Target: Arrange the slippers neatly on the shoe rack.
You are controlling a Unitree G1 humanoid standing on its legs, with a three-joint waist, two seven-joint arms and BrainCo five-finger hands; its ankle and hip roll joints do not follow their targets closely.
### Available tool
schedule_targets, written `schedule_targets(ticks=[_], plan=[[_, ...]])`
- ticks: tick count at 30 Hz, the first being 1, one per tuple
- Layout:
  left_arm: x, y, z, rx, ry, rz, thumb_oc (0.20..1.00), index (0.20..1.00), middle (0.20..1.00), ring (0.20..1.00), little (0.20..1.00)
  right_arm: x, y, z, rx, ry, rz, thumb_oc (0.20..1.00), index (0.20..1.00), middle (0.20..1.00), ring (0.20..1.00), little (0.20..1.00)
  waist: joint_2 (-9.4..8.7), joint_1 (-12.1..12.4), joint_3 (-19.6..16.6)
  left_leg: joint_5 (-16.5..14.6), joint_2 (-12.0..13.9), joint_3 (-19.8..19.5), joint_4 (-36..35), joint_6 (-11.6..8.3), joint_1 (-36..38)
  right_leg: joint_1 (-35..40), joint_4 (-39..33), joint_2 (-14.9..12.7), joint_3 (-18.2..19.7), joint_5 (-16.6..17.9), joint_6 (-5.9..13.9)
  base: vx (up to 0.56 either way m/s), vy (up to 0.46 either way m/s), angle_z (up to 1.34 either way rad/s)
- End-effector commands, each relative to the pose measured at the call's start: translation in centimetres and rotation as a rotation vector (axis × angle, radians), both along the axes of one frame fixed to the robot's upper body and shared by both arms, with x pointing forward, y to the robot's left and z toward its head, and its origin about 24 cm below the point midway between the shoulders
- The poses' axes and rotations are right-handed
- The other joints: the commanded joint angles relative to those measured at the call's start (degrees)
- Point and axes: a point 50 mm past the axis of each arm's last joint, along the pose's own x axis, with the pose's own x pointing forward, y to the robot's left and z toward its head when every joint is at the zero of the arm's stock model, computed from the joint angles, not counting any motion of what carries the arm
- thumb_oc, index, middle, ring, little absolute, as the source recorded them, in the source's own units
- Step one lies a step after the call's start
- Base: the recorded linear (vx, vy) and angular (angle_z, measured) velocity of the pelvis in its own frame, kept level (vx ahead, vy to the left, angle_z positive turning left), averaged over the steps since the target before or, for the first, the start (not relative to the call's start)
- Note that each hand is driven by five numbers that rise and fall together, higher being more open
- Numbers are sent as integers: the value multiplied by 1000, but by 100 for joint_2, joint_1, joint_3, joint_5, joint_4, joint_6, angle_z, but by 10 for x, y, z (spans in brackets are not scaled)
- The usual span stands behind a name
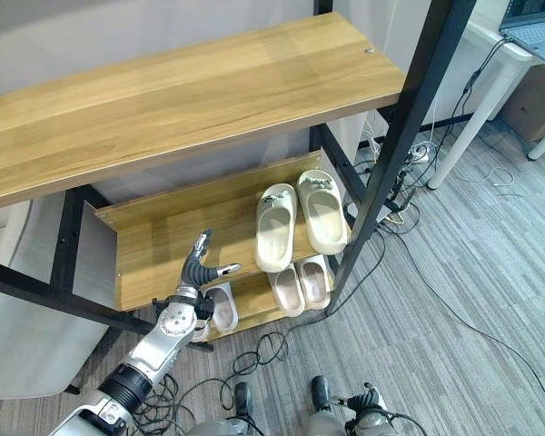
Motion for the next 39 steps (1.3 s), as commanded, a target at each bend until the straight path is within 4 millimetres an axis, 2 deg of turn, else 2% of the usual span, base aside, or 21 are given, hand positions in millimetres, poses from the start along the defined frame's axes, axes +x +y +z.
schedule_targets(ticks=[1,13,25,39], plan=[[13,-22,23,-81,-96,-57,1000,1000,1000,1000,1000,16,-3,6,-22,-37,-9,1000,1000,1000,1000,1000,263,29,154,-365,-181,-285,62,-80,-120,-166,541,47,-315,-810,179,0,0,0],[12,-43,17,-122,-51,-99,1000,1000,1000,1000,1000,26,-10,12,-57,-71,-24,1000,1000,1000,1000,1000,399,-67,354,-325,-178,-205,72,-61,-276,-460,647,43,-231,-767,166,-19,3,-2],[16,-58,22,-130,-59,-128,1000,1000,1000,1000,1000,33,-12,15,-74,-88,-18,1000,1000,1000,1000,1000,505,-145,442,-315,-181,-125,70,-52,-358,-647,736,41,-107,-751,157,-2,0,-1],[22,-72,30,-158,-71,-147,1000,1000,1000,1000,1000,34,-12,15,-74,-90,-20,1000,1000,1000,1000,1000,545,-210,402,-318,-183,-125,67,-59,-346,-662,741,52,-69,-759,139,0,-3,-4]])
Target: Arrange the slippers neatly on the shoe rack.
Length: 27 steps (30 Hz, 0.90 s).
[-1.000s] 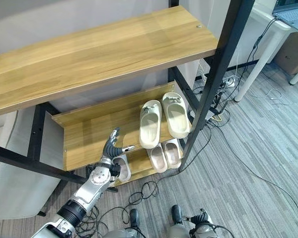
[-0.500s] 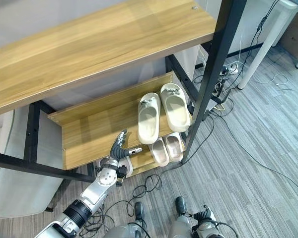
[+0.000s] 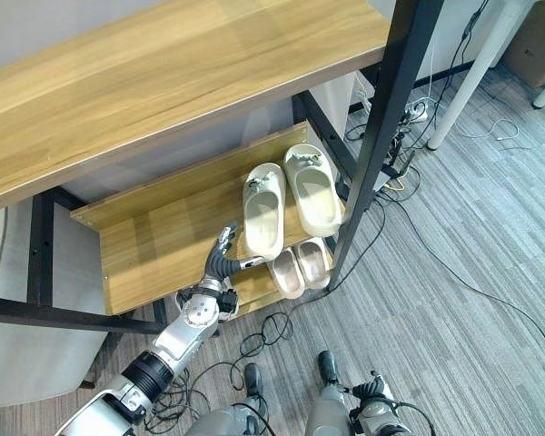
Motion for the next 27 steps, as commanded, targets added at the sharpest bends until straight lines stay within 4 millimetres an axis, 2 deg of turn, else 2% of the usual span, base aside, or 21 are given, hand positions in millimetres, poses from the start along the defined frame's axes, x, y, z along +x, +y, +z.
schedule_targets(ticks=[1,12,27], plan=[[11,-31,18,-50,-53,-74,1000,1000,1000,1000,1000,18,-2,7,-18,-45,-14,1000,1000,1000,1000,1000,293,-68,61,-305,-134,-365,43,-89,-123,-312,718,57,-338,-829,88,0,0,0],[8,-42,10,-57,-8,-97,1000,1000,1000,1000,1000,23,0,9,-28,-50,3,1000,1000,1000,1000,1000,297,-98,46,-297,-130,-355,48,-88,-137,-325,715,63,-314,-815,81,0,0,0],[6,-56,9,-75,17,-139,1000,1000,1000,1000,1000,26,1,10,-22,-56,-6,1000,1000,1000,1000,1000,269,-150,64,-300,-110,-342,46,-91,-136,-386,761,91,-269,-834,70,0,0,0]])
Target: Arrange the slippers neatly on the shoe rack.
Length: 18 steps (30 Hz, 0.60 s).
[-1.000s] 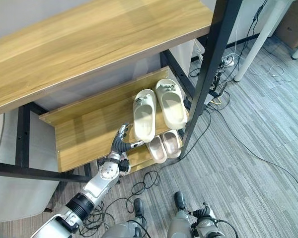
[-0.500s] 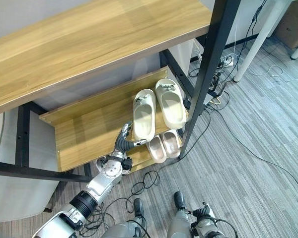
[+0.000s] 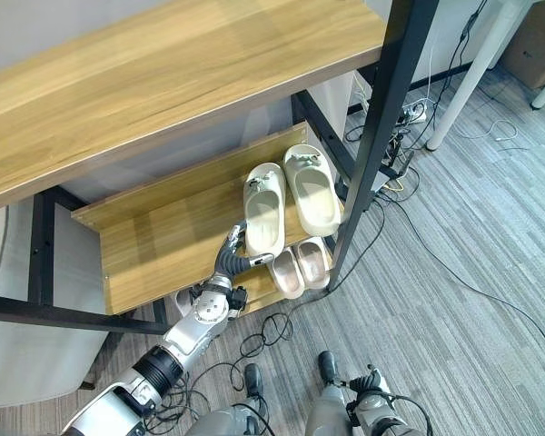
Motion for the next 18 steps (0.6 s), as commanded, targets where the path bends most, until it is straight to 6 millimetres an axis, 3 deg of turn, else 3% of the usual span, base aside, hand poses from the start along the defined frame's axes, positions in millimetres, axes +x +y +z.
schedule_targets(ticks=[1,18], plan=[[3,-37,7,-36,2,-98,1000,1000,1000,1000,1000,15,-3,7,-24,-34,-11,1000,1000,1000,1000,1000,273,-142,70,-301,-101,-341,45,-92,-146,-397,765,94,-277,-843,60,0,0,0],[5,-47,6,-71,43,-93,1000,1000,1000,1000,1000,16,-1,7,-21,-41,-26,1000,1000,1000,1000,1000,224,-198,40,-302,-52,-320,60,-106,-147,-403,798,145,-256,-866,26,0,-1,0]])
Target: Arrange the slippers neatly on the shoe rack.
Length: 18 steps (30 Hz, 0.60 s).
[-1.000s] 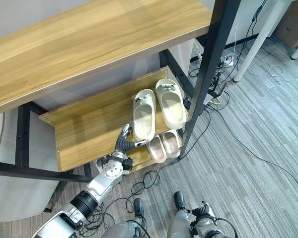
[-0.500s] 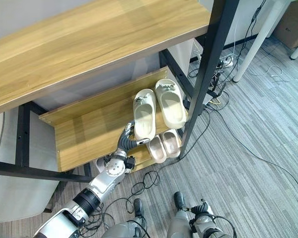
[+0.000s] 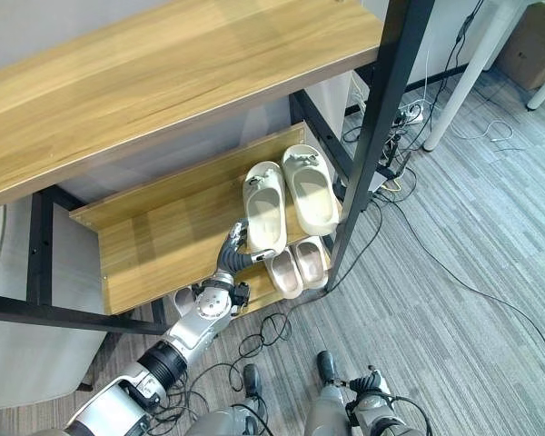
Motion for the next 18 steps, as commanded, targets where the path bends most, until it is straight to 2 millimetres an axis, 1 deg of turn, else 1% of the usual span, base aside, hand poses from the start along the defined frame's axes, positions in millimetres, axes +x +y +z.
schedule_targets(ticks=[1,9,18], plan=[[-1,-43,3,-38,35,-99,1000,1000,1000,1000,1000,17,-3,7,-23,-40,-8,1000,1000,1000,1000,1000,278,-169,44,-301,-48,-346,59,-105,-142,-391,802,151,-286,-846,-10,0,0,0],[-1,-48,5,-63,39,-110,1000,1000,1000,1000,1000,18,-3,8,-24,-44,-13,1000,1000,1000,1000,1000,267,-178,61,-297,-33,-350,62,-103,-160,-436,822,162,-285,-847,-20,0,0,0],[-4,-50,0,-65,63,-117,1000,1000,1000,1000,1000,19,-1,8,-15,-46,-16,1000,1000,1000,1000,1000,237,-176,69,-299,-16,-347,68,-107,-149,-428,819,177,-267,-848,-33,0,0,0]])
